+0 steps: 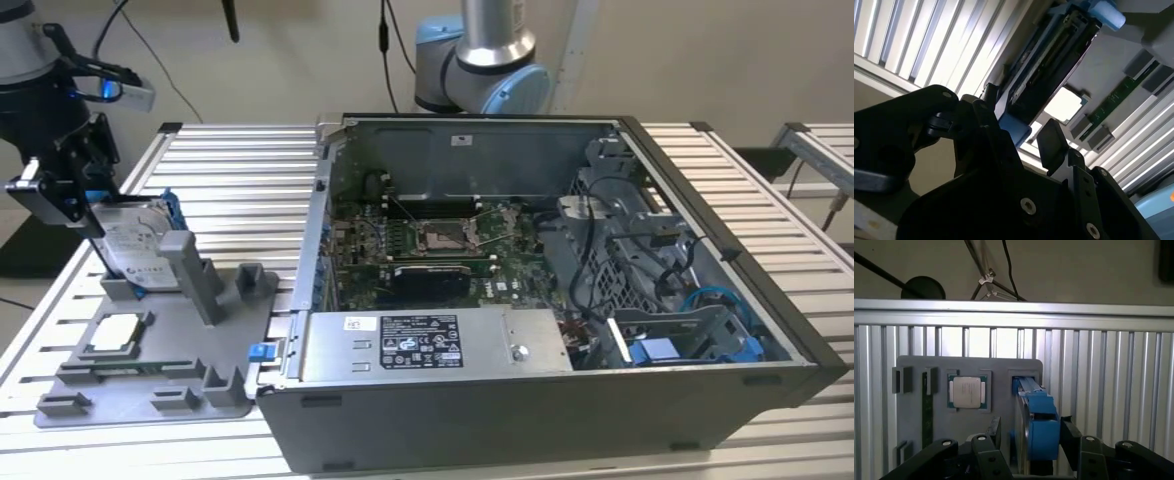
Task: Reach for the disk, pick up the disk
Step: 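Pick up the disk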
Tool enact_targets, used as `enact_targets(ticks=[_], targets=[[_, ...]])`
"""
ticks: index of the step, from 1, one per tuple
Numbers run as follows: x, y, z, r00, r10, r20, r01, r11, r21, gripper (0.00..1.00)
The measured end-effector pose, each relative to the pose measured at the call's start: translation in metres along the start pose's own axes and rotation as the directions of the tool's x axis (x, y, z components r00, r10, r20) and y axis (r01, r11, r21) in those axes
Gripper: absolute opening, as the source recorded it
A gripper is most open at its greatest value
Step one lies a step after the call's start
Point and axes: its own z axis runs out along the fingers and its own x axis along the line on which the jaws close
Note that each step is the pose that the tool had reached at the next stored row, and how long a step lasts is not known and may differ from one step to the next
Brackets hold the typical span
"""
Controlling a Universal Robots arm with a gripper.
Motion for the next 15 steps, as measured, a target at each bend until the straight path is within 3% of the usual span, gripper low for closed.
enact_targets(ticks=[7,15], targets=[[0.0001,0.0032,0.0118,1.0,0.0,0.0054,0.0,1.0,0.0024,1.0],[0.0002,0.0031,0.0239,0.9997,0.0,0.0233,0.0,1.0,0.0026,1.0]])
